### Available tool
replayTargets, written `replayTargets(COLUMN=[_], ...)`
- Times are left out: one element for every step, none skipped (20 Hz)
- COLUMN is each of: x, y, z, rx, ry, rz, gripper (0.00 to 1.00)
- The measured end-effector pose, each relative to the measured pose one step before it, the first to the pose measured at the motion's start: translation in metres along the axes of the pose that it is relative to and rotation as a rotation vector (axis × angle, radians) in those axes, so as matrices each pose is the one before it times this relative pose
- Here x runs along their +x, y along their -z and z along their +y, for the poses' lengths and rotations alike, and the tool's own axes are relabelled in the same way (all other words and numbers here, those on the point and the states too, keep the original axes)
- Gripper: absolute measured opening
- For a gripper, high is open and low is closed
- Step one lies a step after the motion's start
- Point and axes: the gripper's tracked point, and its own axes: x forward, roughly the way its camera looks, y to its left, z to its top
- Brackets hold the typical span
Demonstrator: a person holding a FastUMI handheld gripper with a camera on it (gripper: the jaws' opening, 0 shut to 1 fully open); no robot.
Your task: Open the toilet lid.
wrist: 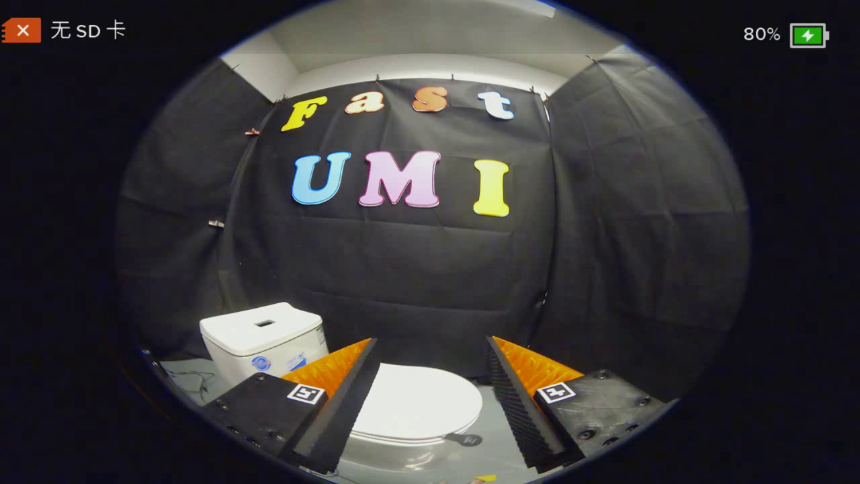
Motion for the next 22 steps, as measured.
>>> replayTargets(x=[0.00329, 0.00222, 0.00444, 0.00415, 0.00641, 0.00493, 0.00567, 0.00694, 0.00662, 0.00772, 0.00701, 0.00636, 0.00553, 0.00668, 0.00711, 0.00824, 0.00924, 0.0048, 0.00805, 0.00948, 0.00904, 0.00406], y=[0.00954, 0.00991, 0.01028, 0.01113, 0.01154, 0.01234, 0.01161, 0.01096, 0.00848, 0.01105, 0.00946, 0.00761, 0.00745, 0.00912, 0.00488, 0.00305, 0.00064, 0.00094, 0.00171, 0.00095, 0.00257, 0.00532], z=[-0.00856, -0.01057, -0.01031, -0.01148, -0.01394, -0.01545, -0.0146, -0.01481, -0.01389, -0.01461, -0.01473, -0.01238, -0.00976, -0.01099, -0.01176, -0.01508, -0.01344, -0.0125, -0.01297, -0.00867, -0.00316, -0.00045], rx=[0.0432, 0.04345, 0.0411, 0.04069, 0.03388, 0.0312, 0.03143, 0.04016, 0.03255, 0.03233, 0.03677, 0.0583, 0.06706, 0.07034, 0.04879, 0.04626, 0.04752, 0.04051, 0.03623, 0.04047, 0.04845, 0.05029], ry=[0.00352, 0.0065, 0.00195, 0.00792, 0.01295, 0.01161, 0.01263, 0.00616, 0.00953, 0.01237, 0.00842, -0.00223, -0.00519, -0.00002, 0.00781, 0.01578, 0.00982, 0.01145, 0.01391, 0.00628, -0.01121, -0.01412], rz=[0.0215, 0.01757, 0.02047, 0.0247, 0.02779, 0.03124, 0.03214, 0.03739, 0.0286, 0.0387, 0.0335, 0.03982, 0.03443, 0.04463, 0.02249, 0.01996, 0.01595, 0.00921, 0.00998, 0.01248, 0.02377, 0.02701], gripper=[0.99, 0.99, 0.99, 0.99, 0.99, 0.99, 0.99, 0.99, 0.99, 0.99, 0.99, 0.99, 0.99, 0.99, 0.99, 0.99, 0.99, 0.99, 0.99, 0.99, 0.99, 0.99])
